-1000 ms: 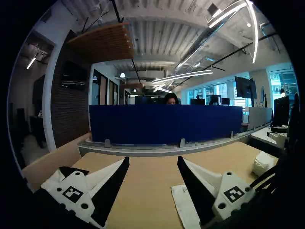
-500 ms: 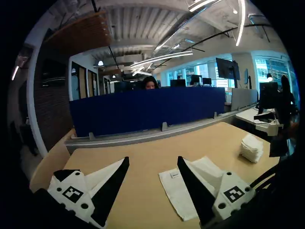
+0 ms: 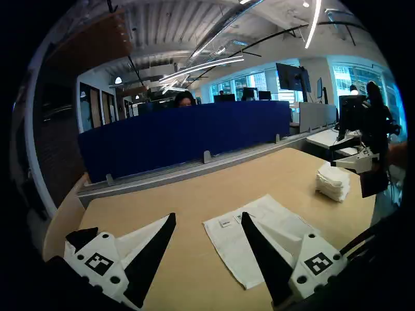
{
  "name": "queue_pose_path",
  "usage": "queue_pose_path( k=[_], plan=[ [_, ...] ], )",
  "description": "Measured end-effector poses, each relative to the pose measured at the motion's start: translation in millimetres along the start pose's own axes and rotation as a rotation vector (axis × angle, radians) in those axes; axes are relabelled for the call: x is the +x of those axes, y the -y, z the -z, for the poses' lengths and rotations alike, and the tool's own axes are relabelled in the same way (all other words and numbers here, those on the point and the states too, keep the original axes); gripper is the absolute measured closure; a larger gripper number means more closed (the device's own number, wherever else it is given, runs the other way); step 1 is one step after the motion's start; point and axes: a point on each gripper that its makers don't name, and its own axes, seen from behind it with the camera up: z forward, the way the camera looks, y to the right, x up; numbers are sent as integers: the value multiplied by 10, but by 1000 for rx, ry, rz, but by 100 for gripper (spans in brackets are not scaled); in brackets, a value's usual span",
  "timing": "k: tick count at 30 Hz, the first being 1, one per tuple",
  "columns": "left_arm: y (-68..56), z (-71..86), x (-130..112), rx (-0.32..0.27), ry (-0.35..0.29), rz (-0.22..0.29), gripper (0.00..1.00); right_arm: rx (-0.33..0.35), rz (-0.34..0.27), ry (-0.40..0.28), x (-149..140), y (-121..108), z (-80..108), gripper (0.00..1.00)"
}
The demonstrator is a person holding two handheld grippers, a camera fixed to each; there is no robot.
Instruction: Fold towel
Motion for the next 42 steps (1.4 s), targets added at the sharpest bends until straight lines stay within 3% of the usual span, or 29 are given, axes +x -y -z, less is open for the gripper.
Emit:
queue_pose_path(
  k=[9, 18, 29, 42],
  plan=[
    [-103, -117, -419, -29, 63, 6, 6, 28, 13, 59, -346, 100, -98, 0],
    [-273, -201, -842, -72, 127, -50, 6, 59, 30, 127, -783, 256, -193, 0],
    [-435, -292, -1414, -129, 238, -63, 6, 101, 22, 218, -1308, 442, -281, 0],
    [-633, -279, -2012, -192, 370, -83, 6, 132, 25, 323, -1876, 578, -272, 0]
  ],
)
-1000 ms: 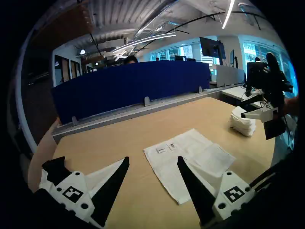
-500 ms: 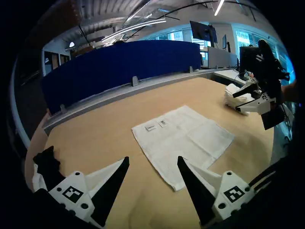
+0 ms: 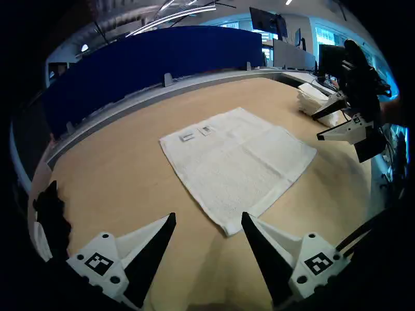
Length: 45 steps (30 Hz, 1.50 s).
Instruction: Fold towel
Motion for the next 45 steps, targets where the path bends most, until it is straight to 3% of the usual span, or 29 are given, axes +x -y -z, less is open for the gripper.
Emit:
queue_pose_path(
  k=[11, 19, 23, 37, 45],
  plan=[
    [-103, -136, -186, -34, 66, -9, 6, 37, 2, 53, -221, 93, -72, 1],
    [-148, -188, -248, -56, 109, -20, 7, 55, -1, 75, -315, 135, -119, 13],
    [-172, -184, -273, -62, 126, -29, 11, 53, -9, 79, -340, 135, -136, 15],
    [-294, -270, -244, -86, 138, -20, 13, 59, -6, 100, -424, 155, -147, 15],
    [-306, -304, -275, -90, 169, -9, 27, 69, -24, 108, -457, 167, -182, 28]
  ],
)
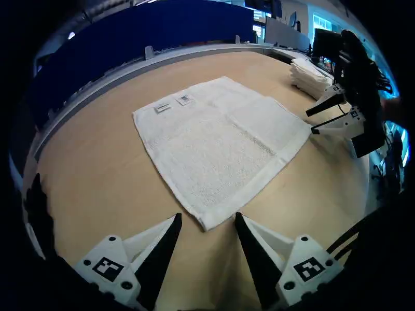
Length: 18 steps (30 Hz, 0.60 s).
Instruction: Fold towel
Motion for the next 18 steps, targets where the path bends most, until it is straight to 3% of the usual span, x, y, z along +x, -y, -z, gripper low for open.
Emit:
queue_pose_path(
  k=[8, 10, 16, 18],
  plan=[
    [-28, -35, -12, -4, 9, 17, 44, 18, -2, 14, -52, 47, -21, 42],
    [-31, -35, -14, -4, 10, 18, 46, 20, -3, 17, -64, 56, -26, 43],
    [-27, -20, -29, -2, 15, 22, 51, 22, -9, 20, -77, 78, -38, 59],
    [-20, -16, -34, 2, 18, 26, 55, 20, -10, 19, -73, 79, -39, 60]
  ],
)
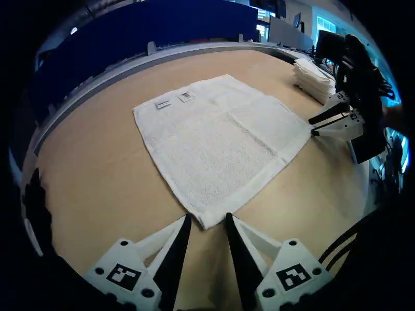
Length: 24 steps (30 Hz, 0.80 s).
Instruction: Fold towel
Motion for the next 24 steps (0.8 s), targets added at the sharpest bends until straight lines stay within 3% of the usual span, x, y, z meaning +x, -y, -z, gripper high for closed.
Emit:
queue_pose_path(
  k=[4, 12, 24],
  plan=[
    [10, -1, -5, 3, 1, 3, 58, 4, -2, 3, -4, 12, 0, 61],
    [21, -3, -13, 5, 2, -3, 72, 5, -10, 6, 3, 0, -10, 80],
    [24, -1, 13, 12, -8, 0, 87, -2, -29, 8, 18, -26, 12, 84]
  ],
)
